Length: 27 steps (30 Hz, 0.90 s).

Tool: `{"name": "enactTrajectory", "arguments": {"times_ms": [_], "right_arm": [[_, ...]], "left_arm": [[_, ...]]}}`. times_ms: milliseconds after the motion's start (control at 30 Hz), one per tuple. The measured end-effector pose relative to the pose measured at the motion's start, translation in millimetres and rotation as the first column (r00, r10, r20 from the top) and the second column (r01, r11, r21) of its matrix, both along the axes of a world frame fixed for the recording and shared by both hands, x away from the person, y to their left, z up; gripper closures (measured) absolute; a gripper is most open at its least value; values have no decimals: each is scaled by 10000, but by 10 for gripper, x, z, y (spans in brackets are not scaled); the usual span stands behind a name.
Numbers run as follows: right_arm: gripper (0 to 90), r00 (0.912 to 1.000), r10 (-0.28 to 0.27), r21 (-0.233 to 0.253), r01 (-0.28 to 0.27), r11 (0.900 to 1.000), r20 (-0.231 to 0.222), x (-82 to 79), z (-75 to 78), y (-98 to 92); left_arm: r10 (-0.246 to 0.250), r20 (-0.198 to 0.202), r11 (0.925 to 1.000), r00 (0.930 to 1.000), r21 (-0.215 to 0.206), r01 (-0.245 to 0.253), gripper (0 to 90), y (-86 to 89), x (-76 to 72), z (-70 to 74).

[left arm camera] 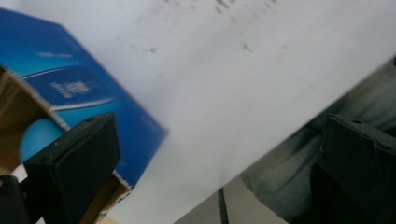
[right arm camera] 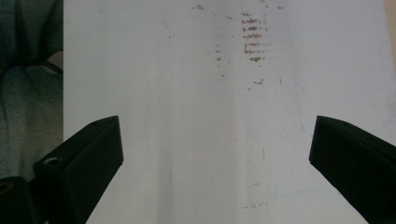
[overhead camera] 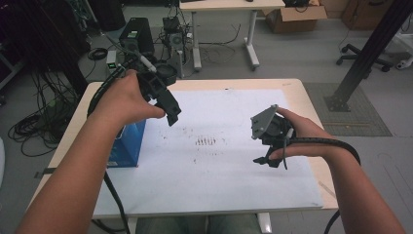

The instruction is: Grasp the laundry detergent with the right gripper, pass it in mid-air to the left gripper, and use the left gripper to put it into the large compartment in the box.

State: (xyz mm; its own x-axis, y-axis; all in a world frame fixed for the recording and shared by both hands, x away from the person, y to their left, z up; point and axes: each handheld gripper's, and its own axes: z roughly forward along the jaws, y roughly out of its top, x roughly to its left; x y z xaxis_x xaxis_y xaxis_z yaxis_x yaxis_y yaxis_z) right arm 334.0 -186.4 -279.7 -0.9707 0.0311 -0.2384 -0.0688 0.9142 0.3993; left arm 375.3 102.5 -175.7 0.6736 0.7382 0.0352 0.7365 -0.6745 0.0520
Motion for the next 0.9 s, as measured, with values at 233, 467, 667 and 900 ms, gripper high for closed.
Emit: {"name": "enactTrajectory", "arguments": {"times_ms": [233,467,667,900], "right_arm": [[30,9996,290,-695,-290,9972,-17,-41,100,71],[31,9989,280,-1436,-330,9891,-373,-28,129,151],[33,9971,186,-1792,-316,9833,-737,32,100,232],[34,9957,275,-2116,-458,9763,-888,101,77,299]], "left_arm": [[-1251,-398,9908,9913,474,1269,2,-102,-110,-120],[-3017,-527,9512,9519,508,3043,3,-161,-186,-279],[-3592,-478,9316,9320,421,3612,3,-132,-169,-315],[-4100,-500,9119,9107,-17,4104,3,-64,-163,-337]]}}
